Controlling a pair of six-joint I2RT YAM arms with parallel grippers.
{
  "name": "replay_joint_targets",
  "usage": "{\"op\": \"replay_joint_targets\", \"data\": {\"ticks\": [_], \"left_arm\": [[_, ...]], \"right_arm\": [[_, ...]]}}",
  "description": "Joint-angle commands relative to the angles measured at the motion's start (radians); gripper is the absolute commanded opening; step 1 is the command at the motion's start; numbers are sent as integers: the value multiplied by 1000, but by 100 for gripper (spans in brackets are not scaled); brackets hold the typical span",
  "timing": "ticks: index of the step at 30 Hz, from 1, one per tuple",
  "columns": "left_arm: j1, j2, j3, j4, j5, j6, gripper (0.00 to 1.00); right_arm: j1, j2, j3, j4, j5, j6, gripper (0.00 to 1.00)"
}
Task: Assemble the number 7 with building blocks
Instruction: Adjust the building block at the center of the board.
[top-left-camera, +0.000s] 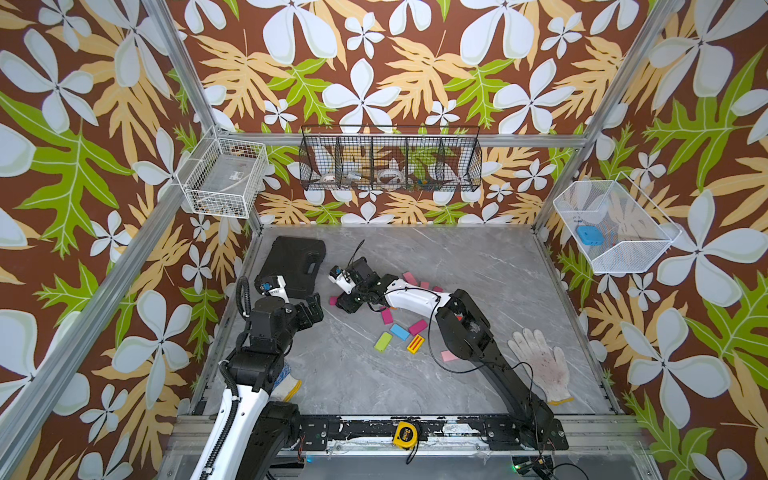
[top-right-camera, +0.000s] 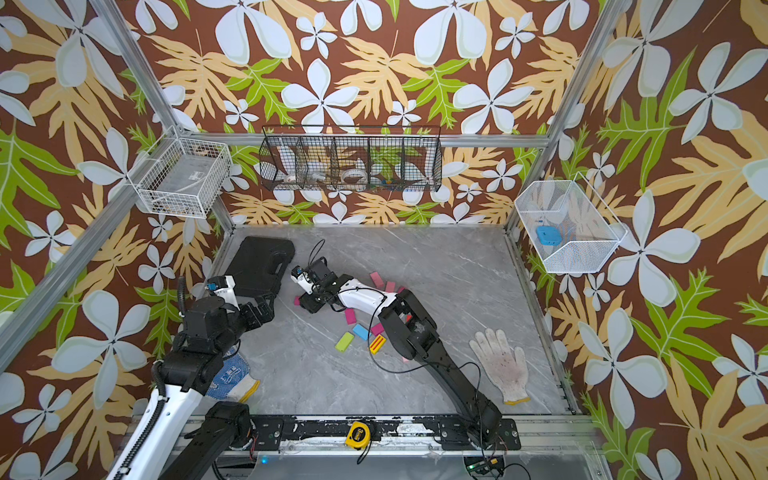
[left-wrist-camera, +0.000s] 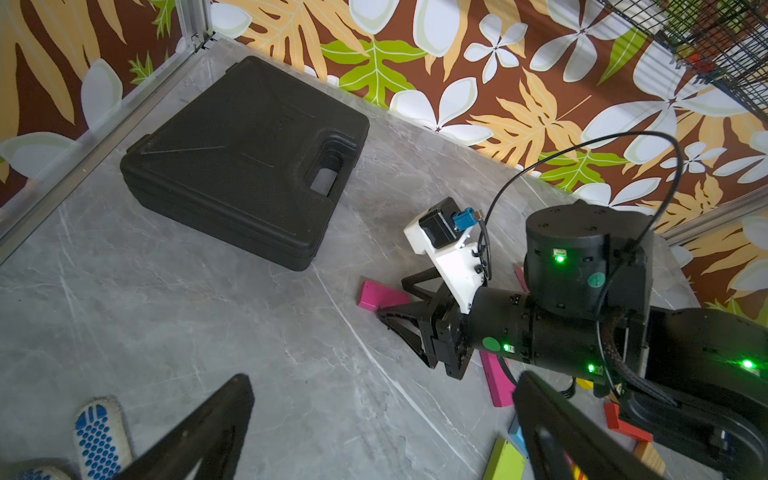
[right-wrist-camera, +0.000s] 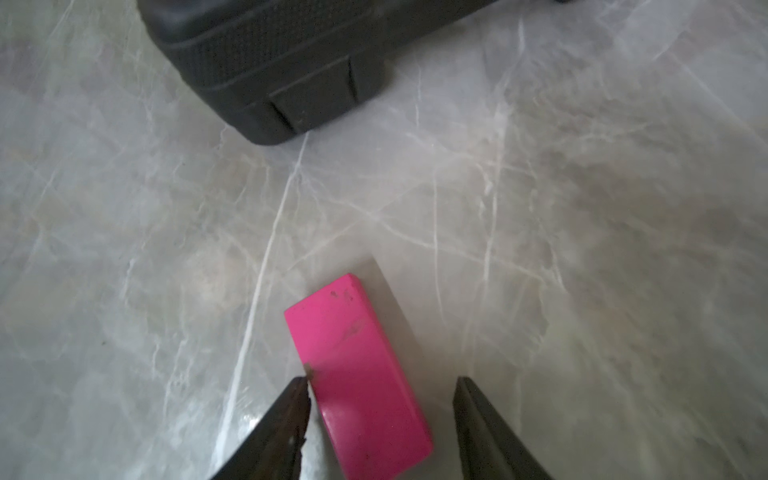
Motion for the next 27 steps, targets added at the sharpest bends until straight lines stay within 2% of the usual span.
{"op": "replay_joint_targets", "data": {"ticks": [1, 5, 17, 27], "left_arm": [[2, 2, 0, 8, -5, -6, 100], [2, 6, -1, 8, -6, -6, 100], [2, 22, 0, 14, 7, -9, 100], [2, 27, -1, 15, 5, -12, 100]], "right_arm": [[0, 23, -2, -69, 25, 61, 55], [0, 28, 16, -82, 31, 40, 52], [-34, -76, -161, -74, 69, -19, 59], [-43, -46, -97, -92, 21, -57, 57]]}}
